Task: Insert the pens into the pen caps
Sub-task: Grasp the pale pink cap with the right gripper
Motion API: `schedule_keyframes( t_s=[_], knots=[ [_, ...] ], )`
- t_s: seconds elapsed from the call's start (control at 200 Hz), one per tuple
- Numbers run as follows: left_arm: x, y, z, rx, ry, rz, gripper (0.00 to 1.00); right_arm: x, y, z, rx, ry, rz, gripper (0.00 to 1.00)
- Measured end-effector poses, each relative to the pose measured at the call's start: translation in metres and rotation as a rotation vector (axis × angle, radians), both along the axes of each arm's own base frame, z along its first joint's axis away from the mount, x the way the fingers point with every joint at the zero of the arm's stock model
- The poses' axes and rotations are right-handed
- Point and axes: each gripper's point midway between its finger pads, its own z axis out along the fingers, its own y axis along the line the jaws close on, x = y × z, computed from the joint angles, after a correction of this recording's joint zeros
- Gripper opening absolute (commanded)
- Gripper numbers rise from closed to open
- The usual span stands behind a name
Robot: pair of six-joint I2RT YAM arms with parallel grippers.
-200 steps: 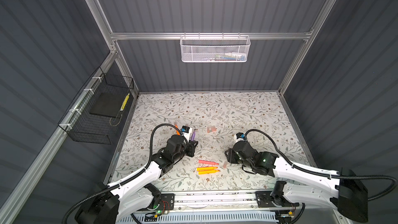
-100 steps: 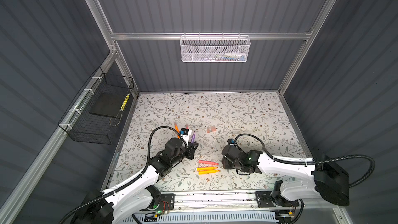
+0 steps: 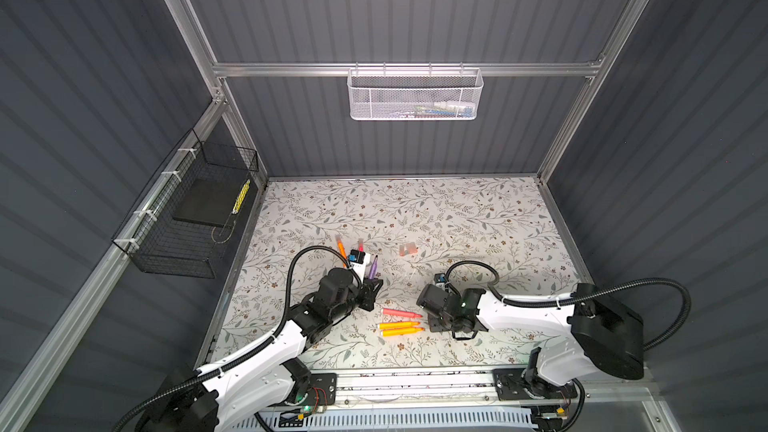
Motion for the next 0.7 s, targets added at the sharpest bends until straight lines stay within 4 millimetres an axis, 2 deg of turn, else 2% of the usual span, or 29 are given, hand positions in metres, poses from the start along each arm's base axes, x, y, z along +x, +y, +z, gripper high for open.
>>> schedule_keyframes(
  t_s=[0.48, 0.7],
  knots=[
    [0.001, 0.002, -0.002, 0.010, 0.002, 0.010, 0.00, 0.014, 0.002, -0.001, -0.070, -0.047, -0.013, 0.33],
    [0.000, 0.003, -0.003, 0.014, 0.007, 0.011, 0.00, 0.015, 0.006, -0.001, -0.057, -0.053, -0.015, 0.18]
  ],
)
